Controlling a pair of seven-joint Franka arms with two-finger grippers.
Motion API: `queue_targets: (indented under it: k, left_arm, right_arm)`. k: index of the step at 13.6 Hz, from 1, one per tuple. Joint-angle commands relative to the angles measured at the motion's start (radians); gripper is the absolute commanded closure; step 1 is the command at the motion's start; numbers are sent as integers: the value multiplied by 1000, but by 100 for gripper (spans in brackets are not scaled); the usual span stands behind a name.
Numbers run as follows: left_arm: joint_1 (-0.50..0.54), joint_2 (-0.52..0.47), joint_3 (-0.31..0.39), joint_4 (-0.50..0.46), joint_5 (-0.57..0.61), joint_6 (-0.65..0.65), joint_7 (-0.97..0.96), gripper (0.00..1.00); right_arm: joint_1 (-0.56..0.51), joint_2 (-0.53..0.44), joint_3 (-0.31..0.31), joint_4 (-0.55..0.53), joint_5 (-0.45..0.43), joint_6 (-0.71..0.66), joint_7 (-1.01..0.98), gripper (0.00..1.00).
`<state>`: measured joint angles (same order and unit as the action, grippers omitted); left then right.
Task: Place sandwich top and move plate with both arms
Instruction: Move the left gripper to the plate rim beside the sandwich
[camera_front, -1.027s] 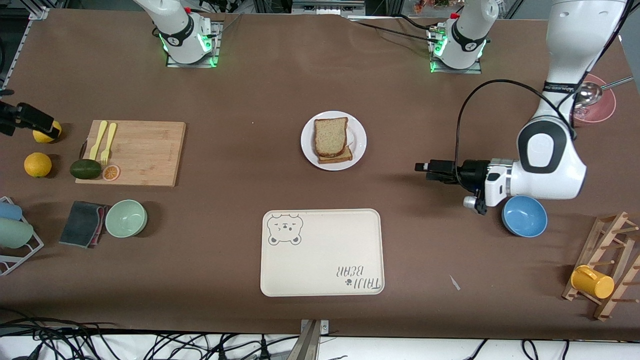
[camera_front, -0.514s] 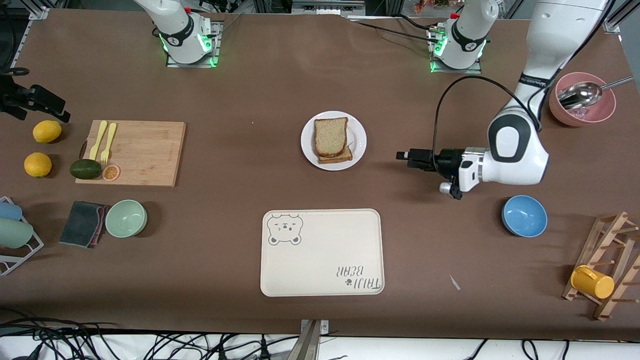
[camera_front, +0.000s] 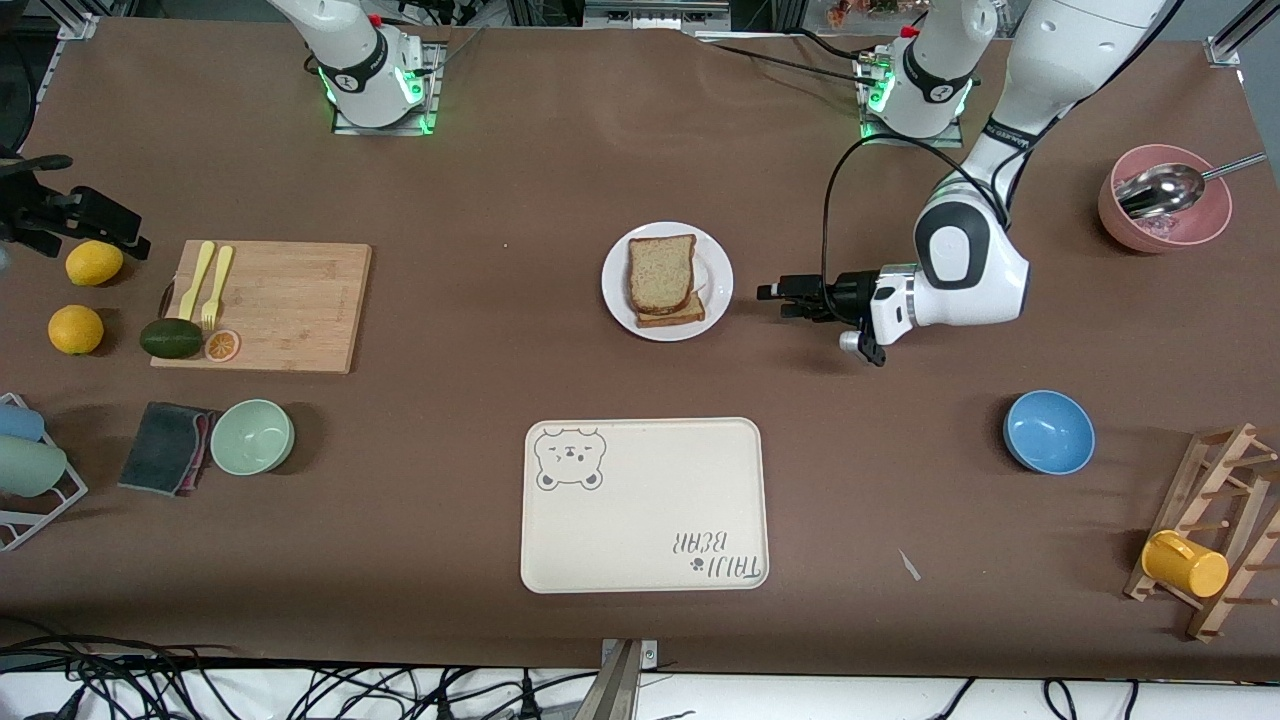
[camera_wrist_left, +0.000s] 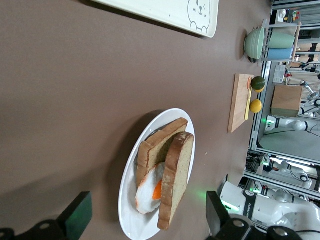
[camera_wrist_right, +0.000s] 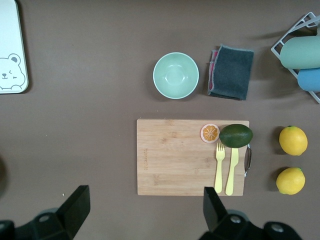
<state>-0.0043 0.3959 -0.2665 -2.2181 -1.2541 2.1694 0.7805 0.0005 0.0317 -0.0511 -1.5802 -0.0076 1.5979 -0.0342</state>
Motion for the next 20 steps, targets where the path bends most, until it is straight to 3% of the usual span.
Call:
queue_targets:
  k: [1, 7, 11, 14, 18, 20]
  left_arm:
    - [-11, -28, -7, -61, -94, 47, 97, 0]
    - [-62, 66, -16, -69, -287, 96, 278, 1]
    - [-63, 95, -16, -68, -289, 96, 292, 2]
    - [-69, 109, -17, -66, -323, 95, 313, 9]
    - [-72, 116, -30, -67, -349, 95, 336, 10]
    - [-74, 124, -37, -69, -349, 92, 342, 16]
  right_arm:
    - [-22, -6, 19, 2, 40, -10, 14, 0]
    - [-22, -42, 22, -58, 55, 54, 31, 0]
    - [-22, -59, 25, -69, 43, 54, 26, 0]
    - [-22, -79, 28, -96, 40, 53, 31, 0]
    - [-19, -62, 27, -75, 40, 40, 31, 0]
    - [-19, -62, 27, -73, 37, 42, 27, 0]
